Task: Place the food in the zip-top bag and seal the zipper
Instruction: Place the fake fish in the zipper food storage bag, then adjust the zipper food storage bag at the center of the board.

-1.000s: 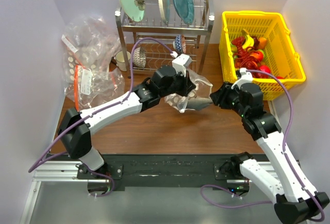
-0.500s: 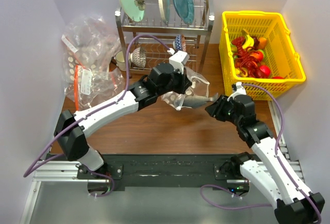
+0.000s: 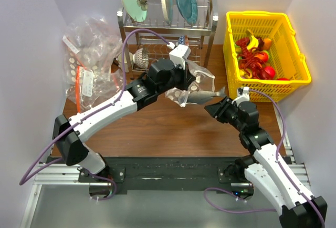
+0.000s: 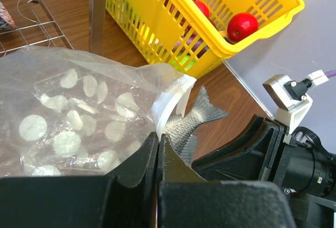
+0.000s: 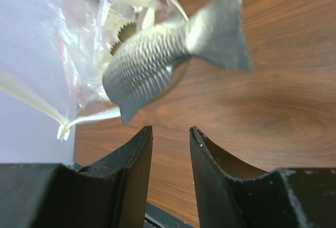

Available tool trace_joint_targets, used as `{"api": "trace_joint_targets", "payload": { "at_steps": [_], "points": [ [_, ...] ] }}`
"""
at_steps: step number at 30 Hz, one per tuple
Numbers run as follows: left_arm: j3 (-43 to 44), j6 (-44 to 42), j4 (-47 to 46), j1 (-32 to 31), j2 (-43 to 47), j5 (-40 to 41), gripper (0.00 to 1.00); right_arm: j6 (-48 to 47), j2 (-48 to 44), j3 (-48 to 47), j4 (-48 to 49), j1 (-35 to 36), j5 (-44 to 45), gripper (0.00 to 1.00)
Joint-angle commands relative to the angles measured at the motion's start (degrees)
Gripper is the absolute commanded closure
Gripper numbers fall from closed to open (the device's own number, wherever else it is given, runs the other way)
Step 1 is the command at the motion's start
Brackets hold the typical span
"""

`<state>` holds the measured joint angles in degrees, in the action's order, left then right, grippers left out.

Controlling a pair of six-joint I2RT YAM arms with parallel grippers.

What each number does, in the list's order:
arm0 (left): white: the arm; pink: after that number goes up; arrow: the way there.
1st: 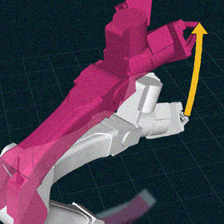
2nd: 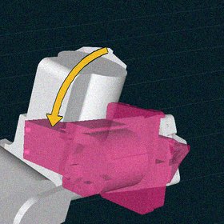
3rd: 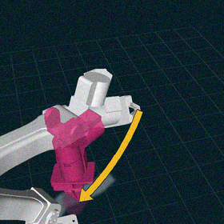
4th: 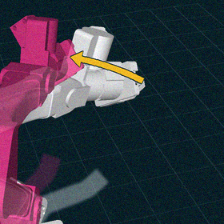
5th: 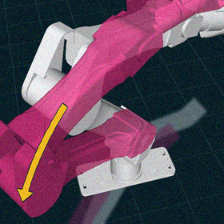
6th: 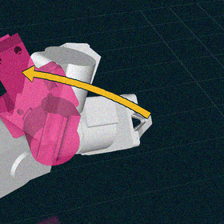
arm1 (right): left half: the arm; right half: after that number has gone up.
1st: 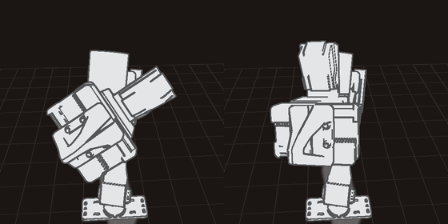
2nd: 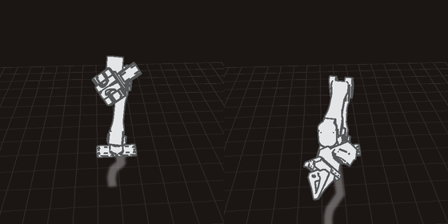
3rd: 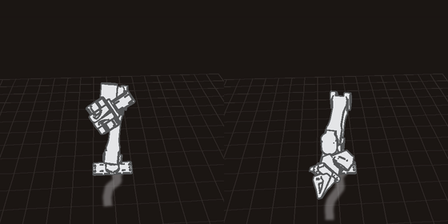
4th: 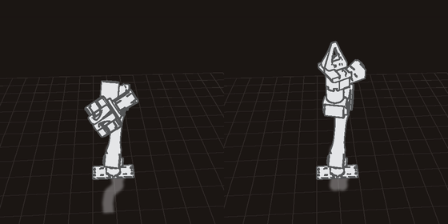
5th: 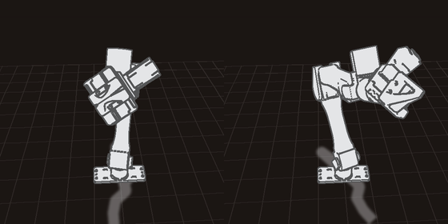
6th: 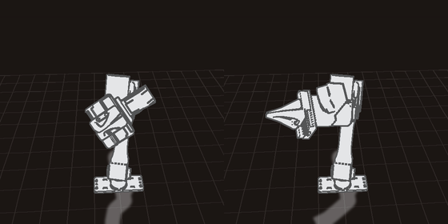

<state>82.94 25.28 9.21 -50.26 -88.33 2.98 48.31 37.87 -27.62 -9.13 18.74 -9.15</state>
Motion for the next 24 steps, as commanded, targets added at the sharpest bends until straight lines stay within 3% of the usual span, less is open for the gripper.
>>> {"api": "trace_joint_targets", "payload": {
  "at_steps": [1, 9, 24],
  "points": [
    [3.11, -1.11, -0.95, 0.34, 3.08, 0.0, 1.0, 1.52, 0.8, -0.59, 6.14, 0.07, -0.35, 0.6],
    [3.81, -0.67, -0.51, 0.34, 3.34, -0.61, 1.0, 0.38, 3.09, -2.62, 6.4, -0.02, 2.12, 0.56],
    [3.72, 0.91, -1.3, 0.25, 3.78, -2.72, 1.0, 3.27, 8.01, -3.5, 15.28, 0.07, 3.7, 0.53]
  ]
}}
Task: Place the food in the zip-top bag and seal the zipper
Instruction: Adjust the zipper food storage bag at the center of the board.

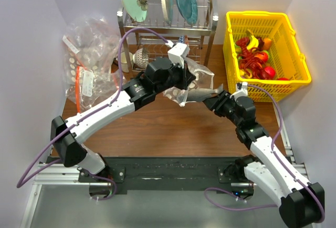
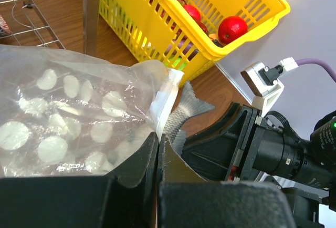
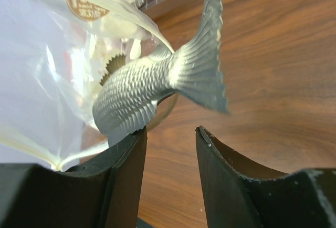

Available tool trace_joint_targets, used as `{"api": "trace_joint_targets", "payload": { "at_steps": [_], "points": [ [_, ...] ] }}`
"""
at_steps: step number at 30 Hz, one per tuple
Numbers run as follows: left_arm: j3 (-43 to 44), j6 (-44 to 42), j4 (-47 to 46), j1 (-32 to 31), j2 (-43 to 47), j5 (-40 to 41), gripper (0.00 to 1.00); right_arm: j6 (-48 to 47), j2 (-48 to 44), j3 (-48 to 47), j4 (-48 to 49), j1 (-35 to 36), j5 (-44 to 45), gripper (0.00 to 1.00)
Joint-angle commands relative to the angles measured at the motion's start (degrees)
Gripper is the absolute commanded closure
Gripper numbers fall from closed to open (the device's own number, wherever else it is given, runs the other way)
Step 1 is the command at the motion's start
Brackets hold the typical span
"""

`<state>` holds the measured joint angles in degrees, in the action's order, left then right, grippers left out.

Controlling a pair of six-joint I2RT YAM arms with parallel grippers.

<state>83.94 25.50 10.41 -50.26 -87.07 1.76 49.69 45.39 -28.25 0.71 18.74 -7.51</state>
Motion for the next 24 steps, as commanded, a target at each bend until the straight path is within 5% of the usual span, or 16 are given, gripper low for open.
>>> {"api": "trace_joint_targets", "payload": {
  "at_steps": [1, 24],
  "points": [
    [2.63, 0.78, -2.68, 0.34, 2.43, -1.5, 1.0, 2.34, 0.49, -2.78, 5.88, 0.07, 2.15, 0.53],
    [0.96, 4.91, -6.02, 0.34, 1.11, -8.44, 1.0, 7.0, 9.72, -2.78, 17.13, 0.07, 0.21, 0.52]
  ]
}}
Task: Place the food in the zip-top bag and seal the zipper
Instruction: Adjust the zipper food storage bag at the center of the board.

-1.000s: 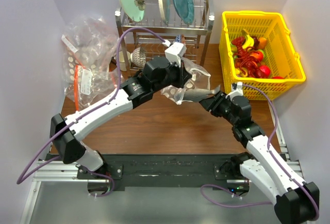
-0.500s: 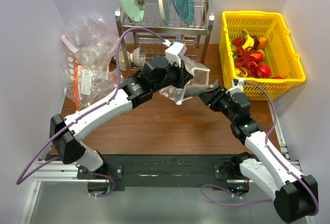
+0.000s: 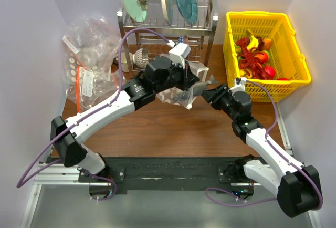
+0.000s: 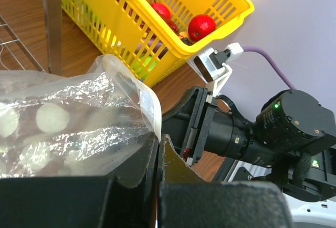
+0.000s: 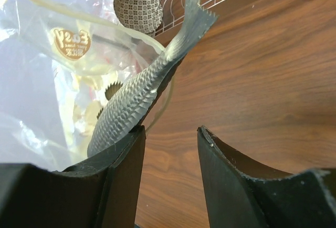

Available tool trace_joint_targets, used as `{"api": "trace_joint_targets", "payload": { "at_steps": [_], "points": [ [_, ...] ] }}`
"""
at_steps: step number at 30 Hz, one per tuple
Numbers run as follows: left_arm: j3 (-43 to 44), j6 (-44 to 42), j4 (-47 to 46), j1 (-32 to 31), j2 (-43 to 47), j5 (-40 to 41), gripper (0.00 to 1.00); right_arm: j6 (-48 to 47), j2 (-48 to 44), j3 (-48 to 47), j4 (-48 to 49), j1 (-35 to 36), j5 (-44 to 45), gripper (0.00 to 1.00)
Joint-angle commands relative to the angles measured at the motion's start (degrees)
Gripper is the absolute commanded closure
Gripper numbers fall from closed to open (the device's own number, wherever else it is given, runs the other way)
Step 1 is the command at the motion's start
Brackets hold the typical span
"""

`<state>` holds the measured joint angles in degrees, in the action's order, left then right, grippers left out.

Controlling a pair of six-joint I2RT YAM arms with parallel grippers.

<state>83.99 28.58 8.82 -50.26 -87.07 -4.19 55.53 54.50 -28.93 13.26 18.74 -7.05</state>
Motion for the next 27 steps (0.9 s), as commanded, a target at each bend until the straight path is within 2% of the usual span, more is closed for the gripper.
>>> {"api": "trace_joint_targets", "payload": {
  "at_steps": [1, 10, 18, 19, 23, 25, 27],
  "points": [
    [0.83, 1.83, -4.51, 0.34, 0.94, -2.67, 1.0, 1.34, 0.61, -2.1, 4.59, -0.02, -0.25, 0.52],
    [-0.05, 2.45, -5.92, 0.34, -1.96, -3.63, 1.0, 1.16, -0.01, -2.01, 4.23, 0.07, -0.16, 0.48],
    [-0.4, 3.33, -7.76, 0.34, -3.29, -5.13, 1.0, 1.69, 0.43, -1.75, 5.2, 0.07, -0.77, 0.5],
    [-0.31, 3.33, -7.85, 0.34, -3.2, -5.22, 1.0, 1.86, 0.61, -1.83, 5.37, 0.07, -0.86, 0.51],
    [0.12, 3.33, -8.03, 0.34, -2.85, -5.04, 1.0, 1.87, 1.57, -1.83, 5.55, 0.07, -1.65, 0.7],
    [0.39, 2.8, -7.59, 0.34, -2.23, -4.17, 1.0, 1.87, 1.57, -1.57, 5.38, 0.07, -1.74, 0.72],
    [0.83, 1.92, -6.89, 0.25, -1.62, -3.11, 1.0, 1.08, 1.23, -1.83, 4.33, 0.07, -1.74, 0.69]
  ]
}}
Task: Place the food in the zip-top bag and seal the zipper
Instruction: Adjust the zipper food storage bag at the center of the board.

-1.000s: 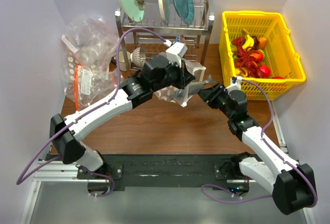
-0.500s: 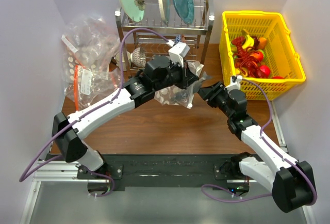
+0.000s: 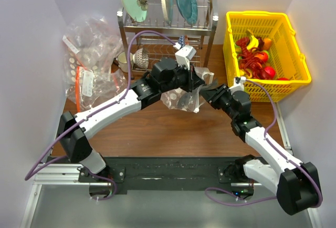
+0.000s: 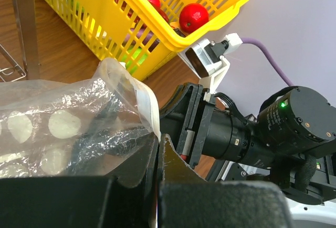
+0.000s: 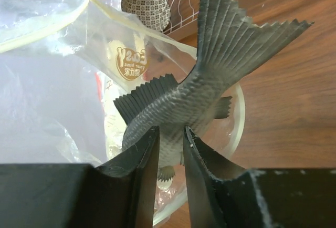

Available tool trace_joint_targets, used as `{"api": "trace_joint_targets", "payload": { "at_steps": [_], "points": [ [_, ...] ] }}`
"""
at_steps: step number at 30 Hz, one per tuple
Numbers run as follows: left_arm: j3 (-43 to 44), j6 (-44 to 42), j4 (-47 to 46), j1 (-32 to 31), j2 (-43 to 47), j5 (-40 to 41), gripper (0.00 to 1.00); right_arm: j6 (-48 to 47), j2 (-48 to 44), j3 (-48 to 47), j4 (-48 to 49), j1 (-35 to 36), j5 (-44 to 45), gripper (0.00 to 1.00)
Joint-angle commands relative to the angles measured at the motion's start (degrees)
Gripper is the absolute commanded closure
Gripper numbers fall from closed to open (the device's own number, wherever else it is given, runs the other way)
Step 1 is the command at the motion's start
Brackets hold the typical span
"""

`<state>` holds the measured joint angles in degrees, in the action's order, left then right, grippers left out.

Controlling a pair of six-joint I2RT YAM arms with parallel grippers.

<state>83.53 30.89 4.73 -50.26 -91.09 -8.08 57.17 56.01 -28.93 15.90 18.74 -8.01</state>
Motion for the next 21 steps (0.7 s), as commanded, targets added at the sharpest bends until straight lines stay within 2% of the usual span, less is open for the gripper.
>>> {"api": "trace_joint_targets", "payload": {
  "at_steps": [1, 4, 12, 21],
  "points": [
    [1.55, -0.74, -2.1, 0.34, 2.49, 1.83, 1.0, -1.0, -0.55, -2.44, -0.15, -0.02, -0.6, 0.62],
    [1.46, -1.45, -1.39, 0.34, 2.67, 2.54, 1.0, -3.98, -1.69, -4.9, -6.81, 0.07, 1.59, 0.57],
    [0.59, -1.89, -1.39, 0.34, 1.97, 3.42, 1.0, -13.47, -6.08, -11.41, -23.18, 0.07, 6.86, 0.56],
    [-0.47, -1.45, -2.27, 0.34, 0.74, 2.98, 1.0, -21.13, -11.27, -19.23, -39.36, 0.07, 14.59, 0.5]
  ]
}}
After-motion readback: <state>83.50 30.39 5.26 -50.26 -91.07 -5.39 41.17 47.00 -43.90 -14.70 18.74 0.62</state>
